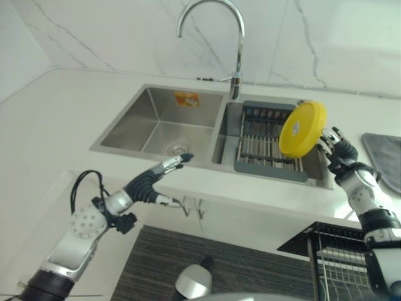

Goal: Place the dishes in the dishwasher.

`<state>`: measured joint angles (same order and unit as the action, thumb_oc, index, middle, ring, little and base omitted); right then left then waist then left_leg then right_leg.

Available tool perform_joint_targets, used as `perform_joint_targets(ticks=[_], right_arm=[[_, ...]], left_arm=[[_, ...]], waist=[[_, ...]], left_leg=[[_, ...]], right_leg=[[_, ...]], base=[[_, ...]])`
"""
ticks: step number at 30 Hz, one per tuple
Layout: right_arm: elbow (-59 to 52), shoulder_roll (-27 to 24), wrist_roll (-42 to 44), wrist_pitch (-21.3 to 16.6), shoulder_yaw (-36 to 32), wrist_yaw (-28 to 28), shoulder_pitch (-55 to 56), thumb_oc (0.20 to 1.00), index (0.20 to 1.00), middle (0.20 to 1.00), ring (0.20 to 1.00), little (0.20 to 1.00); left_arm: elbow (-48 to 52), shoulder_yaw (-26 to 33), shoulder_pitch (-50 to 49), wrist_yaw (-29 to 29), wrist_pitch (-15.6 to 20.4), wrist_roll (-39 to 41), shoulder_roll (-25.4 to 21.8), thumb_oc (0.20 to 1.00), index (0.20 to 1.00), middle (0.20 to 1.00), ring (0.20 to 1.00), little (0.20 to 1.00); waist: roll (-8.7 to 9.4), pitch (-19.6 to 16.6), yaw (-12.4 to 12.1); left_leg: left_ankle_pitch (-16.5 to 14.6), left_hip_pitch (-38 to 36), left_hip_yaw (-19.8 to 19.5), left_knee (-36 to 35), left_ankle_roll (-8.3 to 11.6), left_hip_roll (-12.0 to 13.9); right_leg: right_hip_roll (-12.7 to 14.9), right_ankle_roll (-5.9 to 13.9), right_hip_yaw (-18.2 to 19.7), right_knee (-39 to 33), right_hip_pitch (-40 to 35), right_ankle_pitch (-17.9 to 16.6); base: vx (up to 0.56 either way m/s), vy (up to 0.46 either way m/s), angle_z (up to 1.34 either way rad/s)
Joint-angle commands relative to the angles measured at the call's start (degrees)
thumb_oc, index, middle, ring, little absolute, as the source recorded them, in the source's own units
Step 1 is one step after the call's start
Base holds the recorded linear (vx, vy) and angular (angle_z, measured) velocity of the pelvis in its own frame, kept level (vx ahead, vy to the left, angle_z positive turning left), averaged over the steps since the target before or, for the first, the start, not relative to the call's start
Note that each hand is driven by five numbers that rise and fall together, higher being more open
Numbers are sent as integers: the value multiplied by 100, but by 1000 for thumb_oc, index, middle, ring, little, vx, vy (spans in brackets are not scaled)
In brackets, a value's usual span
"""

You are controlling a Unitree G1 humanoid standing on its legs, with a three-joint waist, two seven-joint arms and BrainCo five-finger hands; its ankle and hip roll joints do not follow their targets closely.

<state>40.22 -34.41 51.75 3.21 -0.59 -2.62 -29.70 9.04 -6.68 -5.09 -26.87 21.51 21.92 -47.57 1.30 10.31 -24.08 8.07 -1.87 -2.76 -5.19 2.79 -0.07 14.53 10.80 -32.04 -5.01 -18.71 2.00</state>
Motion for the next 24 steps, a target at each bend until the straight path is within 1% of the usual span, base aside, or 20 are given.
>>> perform_joint_targets(ticks=[1, 8, 12, 24], right_arm=[[9, -754, 27, -201, 380, -107, -588, 1000, 1000, 1000, 1000, 1000], [-26, -794, -6, -168, 431, -106, -652, 1000, 1000, 1000, 1000, 1000], [-99, -813, -207, -114, 521, -84, -671, 1000, 1000, 1000, 1000, 1000], [-50, -957, -550, -9, 696, -29, -840, 1000, 1000, 1000, 1000, 1000]], left_arm=[[251, 2, -185, 38, 339, 421, -174, 1000, 1000, 1000, 1000, 1000], [282, -7, -262, -104, 309, 470, -150, 1000, 1000, 1000, 1000, 1000], [284, -7, -287, -128, 285, 435, -132, 1000, 1000, 1000, 1000, 1000], [237, -39, -307, -37, 269, 253, -140, 1000, 1000, 1000, 1000, 1000]], waist=[[-188, -358, -171], [-178, -374, -187], [-157, -386, -197], [-133, -372, -234]], left_leg=[[-793, -424, 164, 19, -359, -132], [-806, -457, 93, 23, -365, -146], [-808, -472, 58, 20, -363, -155], [-809, -473, 11, 32, -359, -170]], right_leg=[[-165, -124, 728, 872, 625, 166], [-192, -154, 748, 911, 607, 216], [-205, -164, 751, 912, 586, 232], [-198, -179, 734, 949, 570, 265]], base=[[0, 0, 0], [9, 3, 0], [13, 12, 8], [3, 6, 4]])
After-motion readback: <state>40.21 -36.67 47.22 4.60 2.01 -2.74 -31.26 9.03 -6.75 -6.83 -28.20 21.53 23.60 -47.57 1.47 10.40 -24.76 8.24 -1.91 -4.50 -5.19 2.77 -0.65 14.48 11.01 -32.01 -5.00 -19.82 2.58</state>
